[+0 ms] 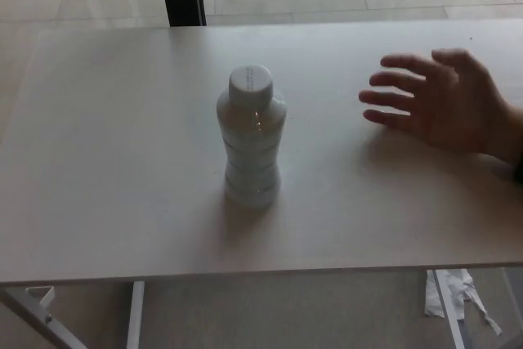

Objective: Pick up a bottle and hand it

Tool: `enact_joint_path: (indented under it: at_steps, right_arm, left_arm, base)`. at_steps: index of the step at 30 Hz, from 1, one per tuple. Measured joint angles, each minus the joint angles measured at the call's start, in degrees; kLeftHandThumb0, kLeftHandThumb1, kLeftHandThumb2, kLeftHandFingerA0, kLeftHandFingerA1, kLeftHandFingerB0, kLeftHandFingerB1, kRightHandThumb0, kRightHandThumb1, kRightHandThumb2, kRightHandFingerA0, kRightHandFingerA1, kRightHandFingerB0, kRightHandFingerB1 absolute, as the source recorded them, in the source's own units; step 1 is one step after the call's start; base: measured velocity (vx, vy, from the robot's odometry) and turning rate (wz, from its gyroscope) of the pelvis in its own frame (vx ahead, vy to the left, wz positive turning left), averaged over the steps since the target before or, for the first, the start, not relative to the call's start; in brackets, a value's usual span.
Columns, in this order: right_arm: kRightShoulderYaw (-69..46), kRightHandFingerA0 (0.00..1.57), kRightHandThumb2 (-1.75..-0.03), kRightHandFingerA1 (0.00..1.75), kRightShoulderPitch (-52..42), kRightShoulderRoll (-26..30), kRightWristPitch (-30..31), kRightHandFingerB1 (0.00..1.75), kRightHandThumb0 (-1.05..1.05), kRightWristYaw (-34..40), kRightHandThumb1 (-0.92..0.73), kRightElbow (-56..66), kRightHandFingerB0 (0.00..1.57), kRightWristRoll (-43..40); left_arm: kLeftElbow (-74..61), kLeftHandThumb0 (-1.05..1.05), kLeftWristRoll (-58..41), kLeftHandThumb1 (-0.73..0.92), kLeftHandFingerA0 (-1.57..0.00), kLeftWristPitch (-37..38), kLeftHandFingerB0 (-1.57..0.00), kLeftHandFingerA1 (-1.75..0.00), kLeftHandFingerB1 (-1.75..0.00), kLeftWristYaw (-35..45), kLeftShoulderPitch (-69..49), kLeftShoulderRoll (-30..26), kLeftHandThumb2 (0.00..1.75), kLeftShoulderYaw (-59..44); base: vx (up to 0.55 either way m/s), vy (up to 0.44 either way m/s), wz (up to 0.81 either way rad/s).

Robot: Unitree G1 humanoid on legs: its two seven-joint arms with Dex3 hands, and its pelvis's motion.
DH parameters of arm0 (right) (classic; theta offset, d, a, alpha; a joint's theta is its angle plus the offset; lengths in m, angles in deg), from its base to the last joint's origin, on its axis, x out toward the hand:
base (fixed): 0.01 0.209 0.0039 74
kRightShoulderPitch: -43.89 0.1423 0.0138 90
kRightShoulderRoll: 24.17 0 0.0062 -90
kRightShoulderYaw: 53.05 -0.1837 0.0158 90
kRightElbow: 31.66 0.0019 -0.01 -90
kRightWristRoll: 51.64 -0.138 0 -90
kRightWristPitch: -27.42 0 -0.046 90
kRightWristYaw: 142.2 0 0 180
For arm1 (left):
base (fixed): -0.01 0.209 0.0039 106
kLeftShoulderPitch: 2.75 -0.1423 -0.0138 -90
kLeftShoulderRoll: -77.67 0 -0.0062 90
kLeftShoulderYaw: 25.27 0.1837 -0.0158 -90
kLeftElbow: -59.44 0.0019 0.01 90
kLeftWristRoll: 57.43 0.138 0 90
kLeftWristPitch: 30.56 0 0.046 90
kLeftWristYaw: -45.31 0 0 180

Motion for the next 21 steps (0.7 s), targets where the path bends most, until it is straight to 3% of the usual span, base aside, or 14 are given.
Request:
enact_joint_path:
  at_steps: [1, 3, 4, 6, 7, 8, 9, 11, 12, 15, 16, 17, 18, 21]
  right_arm:
    - [0.07, 0.43, -0.76, 0.53, 0.10, 0.00, 0.06, 0.47, -0.51, -0.12, -0.41, 0.00, 0.35, -0.43]
    - [0.09, 0.42, -0.77, 0.54, 0.09, 0.03, 0.12, 0.47, -0.52, -0.16, -0.41, -0.04, 0.35, -0.80]
    - [0.09, 0.48, -0.56, 0.45, 0.16, 0.08, 0.12, 0.34, -0.45, -0.18, -0.52, -0.23, 0.42, -0.96]
    - [0.21, 0.47, -0.56, 0.45, 0.43, 0.14, 0.09, 0.35, -0.44, -0.38, -0.52, -0.57, 0.43, -1.18]
    - [0.23, 0.41, -0.75, 0.53, 0.44, 0.14, 0.09, 0.47, -0.50, -0.41, -0.41, -0.58, 0.36, -1.21]
    - [0.31, 0.46, -0.56, 0.45, 0.54, 0.14, 0.09, 0.34, -0.44, -0.51, -0.53, -0.56, 0.42, -1.42]
    - [0.35, 0.39, -0.76, 0.54, 0.56, 0.14, 0.10, 0.46, -0.51, -0.55, -0.41, -0.53, 0.34, -1.55]
    - [0.50, 0.38, -0.75, 0.54, 0.54, 0.14, 0.10, 0.46, -0.52, -0.59, -0.41, -0.47, 0.34, -1.68]
    - [0.56, 0.44, -0.56, 0.44, 0.52, 0.14, 0.10, 0.33, -0.44, -0.64, -0.53, -0.47, 0.41, -1.72]
    - [0.68, 0.38, -0.76, 0.53, 0.61, 0.14, 0.09, 0.46, -0.52, -0.84, -0.41, -0.48, 0.34, -1.82]
    - [0.74, 0.43, -0.56, 0.43, 0.66, 0.14, 0.09, 0.34, -0.45, -0.92, -0.52, -0.49, 0.42, -1.84]
    - [0.85, 0.43, -0.56, 0.44, 0.73, 0.14, 0.10, 0.34, -0.45, -0.95, -0.53, -0.49, 0.41, -1.88]
    - [0.96, 0.40, -0.75, 0.53, 0.79, 0.14, 0.10, 0.46, -0.50, -0.99, -0.41, -0.49, 0.36, -1.88]
    - [1.21, 0.44, -0.57, 0.44, 0.94, 0.14, 0.09, 0.34, -0.43, -1.10, -0.53, -0.57, 0.42, -1.90]
  left_arm:
    - [-1.39, -0.62, -0.07, 0.43, -1.24, -0.76, -0.63, -1.32, -0.43, -0.37, 1.88, -0.55, 0.54, 1.19]
    - [-2.35, -0.74, 0.07, 0.40, -1.28, -1.66, -0.54, -1.23, -0.49, -0.73, 4.51, -1.27, 0.74, 3.56]
    - [-2.54, -0.61, 0.30, 0.37, -1.24, -2.11, -0.41, -1.33, -0.51, -0.72, 6.37, -1.86, 0.72, 5.78]
    - [-2.84, -0.60, 0.53, 0.38, -1.15, -2.94, -0.34, -1.39, -0.50, -0.15, 9.72, -2.80, 0.71, 10.03]
    - [-2.84, -0.57, 0.54, 0.48, -0.70, -3.01, -0.30, -0.82, -0.41, 0.01, 10.19, -2.90, 0.55, 10.69]
    - [-2.82, -0.61, 0.54, 0.49, -0.44, -3.38, -0.27, -0.52, -0.39, 1.03, 12.16, -3.31, 0.55, 13.81]
    - [-2.77, -0.66, 0.63, 0.41, -0.21, -3.53, -0.16, -0.48, -0.46, 1.71, 13.11, -3.70, 0.76, 15.85]
    - [-2.83, -0.67, 0.89, 0.54, -0.18, -3.96, -0.17, -0.45, -0.35, 2.79, 14.61, -4.38, 0.56, 19.41]
    - [-3.02, -0.39, 1.11, 0.27, -0.03, -4.30, 0.00, -0.53, -0.49, 3.52, 15.61, -4.70, 0.90, 22.30]
    - [-3.39, -0.40, 1.98, 0.24, -0.03, -4.95, 0.00, -0.54, -0.50, 5.16, 17.34, -5.30, 0.89, 28.66]
    - [-3.41, -0.40, 2.32, 0.24, -0.04, -5.14, 0.00, -0.54, -0.50, 5.75, 17.90, -5.56, 0.89, 30.90]
    - [-3.43, -0.78, 2.72, 0.45, -0.08, -5.37, -0.07, -0.53, -0.44, 6.34, 18.43, -6.02, 0.87, 33.38]
    - [-3.45, -0.74, 3.13, 0.42, -0.04, -5.58, 0.00, -0.53, -0.38, 6.85, 18.83, -6.40, 0.87, 35.32]
    - [-3.50, -0.81, 4.48, 0.50, -0.05, -6.27, -0.07, -0.46, -0.29, 8.20, 20.15, -7.44, 0.57, 40.62]
  base:
    - [0.00, 0.000, 0.00]
    - [0.00, 0.000, 0.00]
    - [0.00, 0.000, 0.00]
    - [0.00, 0.000, 0.00]
    - [0.00, 0.000, 0.00]
    - [0.00, 0.000, 0.00]
    - [0.00, 0.000, 0.00]
    - [0.00, 0.000, 0.00]
    - [0.00, 0.000, 0.00]
    - [0.00, 0.000, 0.00]
    - [0.00, 0.000, 0.00]
    - [0.00, 0.000, 0.00]
    - [0.00, 0.000, 0.00]
    - [0.00, 0.000, 0.00]
